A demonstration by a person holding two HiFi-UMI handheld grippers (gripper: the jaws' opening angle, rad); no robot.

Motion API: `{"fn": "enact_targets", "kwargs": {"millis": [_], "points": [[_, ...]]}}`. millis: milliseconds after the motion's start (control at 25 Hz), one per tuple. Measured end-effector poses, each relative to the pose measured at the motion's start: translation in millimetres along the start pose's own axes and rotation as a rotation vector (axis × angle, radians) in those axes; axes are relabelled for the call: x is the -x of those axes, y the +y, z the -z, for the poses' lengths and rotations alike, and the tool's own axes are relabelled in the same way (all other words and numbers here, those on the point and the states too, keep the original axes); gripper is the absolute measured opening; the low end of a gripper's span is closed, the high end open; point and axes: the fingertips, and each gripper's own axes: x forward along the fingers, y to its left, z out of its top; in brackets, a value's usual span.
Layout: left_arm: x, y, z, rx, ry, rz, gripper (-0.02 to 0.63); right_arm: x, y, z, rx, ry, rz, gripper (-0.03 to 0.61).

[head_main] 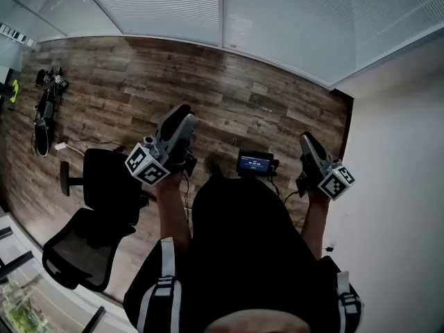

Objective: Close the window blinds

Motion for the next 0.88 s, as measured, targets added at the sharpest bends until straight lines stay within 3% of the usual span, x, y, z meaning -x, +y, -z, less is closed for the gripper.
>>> {"fn": "enact_targets", "kwargs": {"millis": [600,880], "points": [[1,6,0,0.005,0.001,-0.002,0.121,-9,4,3,-0.012,0.011,-0.002,0.064],[6,20,-3,0.020,0.001,-0.018,0.121,-22,-6,5,-0.054,0.020,0.037,0.064]]}}
